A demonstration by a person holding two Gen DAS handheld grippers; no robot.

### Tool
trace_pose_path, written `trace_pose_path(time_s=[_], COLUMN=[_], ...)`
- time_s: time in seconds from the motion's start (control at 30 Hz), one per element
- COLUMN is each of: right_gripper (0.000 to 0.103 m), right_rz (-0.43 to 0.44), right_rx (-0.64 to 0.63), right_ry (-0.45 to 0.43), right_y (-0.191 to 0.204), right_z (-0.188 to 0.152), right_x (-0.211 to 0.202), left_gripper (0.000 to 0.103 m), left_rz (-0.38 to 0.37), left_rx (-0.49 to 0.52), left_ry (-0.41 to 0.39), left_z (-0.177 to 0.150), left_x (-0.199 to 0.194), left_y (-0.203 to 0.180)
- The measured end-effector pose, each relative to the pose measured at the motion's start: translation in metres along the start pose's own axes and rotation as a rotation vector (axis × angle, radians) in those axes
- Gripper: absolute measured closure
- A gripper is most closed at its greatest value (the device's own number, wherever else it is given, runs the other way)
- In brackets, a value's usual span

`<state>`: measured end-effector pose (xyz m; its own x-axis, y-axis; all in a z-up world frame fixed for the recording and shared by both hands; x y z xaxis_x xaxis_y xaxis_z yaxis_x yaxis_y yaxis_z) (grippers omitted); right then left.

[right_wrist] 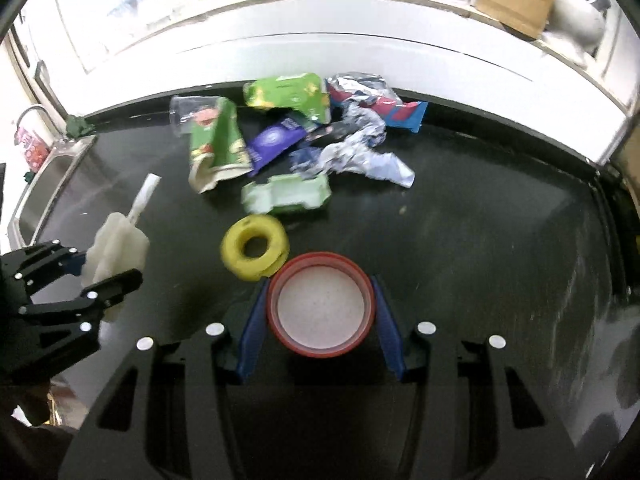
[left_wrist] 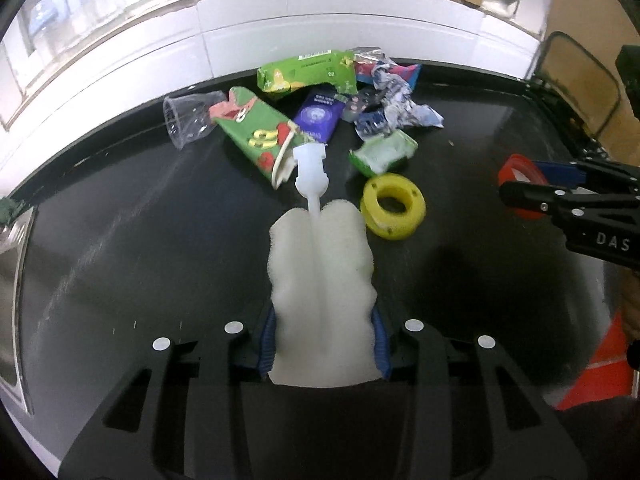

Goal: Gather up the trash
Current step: 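Carry foam block and cap to the black bin and open both tools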

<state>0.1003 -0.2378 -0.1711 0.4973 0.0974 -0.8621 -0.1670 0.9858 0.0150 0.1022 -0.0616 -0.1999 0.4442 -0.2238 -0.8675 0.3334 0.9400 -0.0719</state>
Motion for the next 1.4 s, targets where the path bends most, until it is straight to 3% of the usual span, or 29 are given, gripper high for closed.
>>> trace_pose_path(time_s=[0.3, 0.57, 0.8, 0.93, 1.1, 1.2, 1.4], right_gripper=[0.054, 0.054, 0.054, 0.054, 0.054, 0.054, 0.054], right_rz=[0.002, 0.023, 0.165, 0.296, 0.458, 0.554, 0.663], right_rx=[0.022, 0.005, -0.139, -0.285, -0.462, -0.585, -0.751], right_ry=[-0.03, -0.069, -0.087, -0.075, -0.019, 0.038, 0.159], right_y=[0.033, 0.059, 0.148, 0.237, 0.35, 0.424, 0.517], right_z=[-0.025, -0.016, 0.007, 0.007, -0.016, -0.046, -0.107], right_x=[-0.036, -0.051, -0.056, -0.059, -0.063, -0.068, -0.072], left_gripper=[0.066, 0.066, 0.066, 0.066, 0.065, 0.065, 0.065], left_rz=[-0.006, 0.044, 0.168, 0.266, 0.385, 0.433, 0.489], left_rx=[0.0, -0.022, -0.152, -0.288, -0.506, -0.631, -0.835], left_ry=[-0.012, -0.067, -0.13, -0.145, -0.112, -0.081, -0.03], left_z=[-0.031, -0.035, -0.064, -0.111, -0.21, -0.266, -0.366], left_x=[-0.028, -0.056, -0.104, -0.136, -0.173, -0.19, -0.21], left_y=[0.006, 0.031, 0.096, 0.146, 0.207, 0.234, 0.268])
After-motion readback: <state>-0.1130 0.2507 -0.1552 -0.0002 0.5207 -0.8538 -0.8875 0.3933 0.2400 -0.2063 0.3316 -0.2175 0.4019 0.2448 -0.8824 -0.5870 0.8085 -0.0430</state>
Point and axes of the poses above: each gripper's, at about its wrist camera, not at the fingertips, and x roughly the way its jaws point, y to its left, z to its top, the point moved 9 cm from there along x, roughly the way its jaws point, and after that the axes turned 4 degrees about -z, right-handed, at the moved point
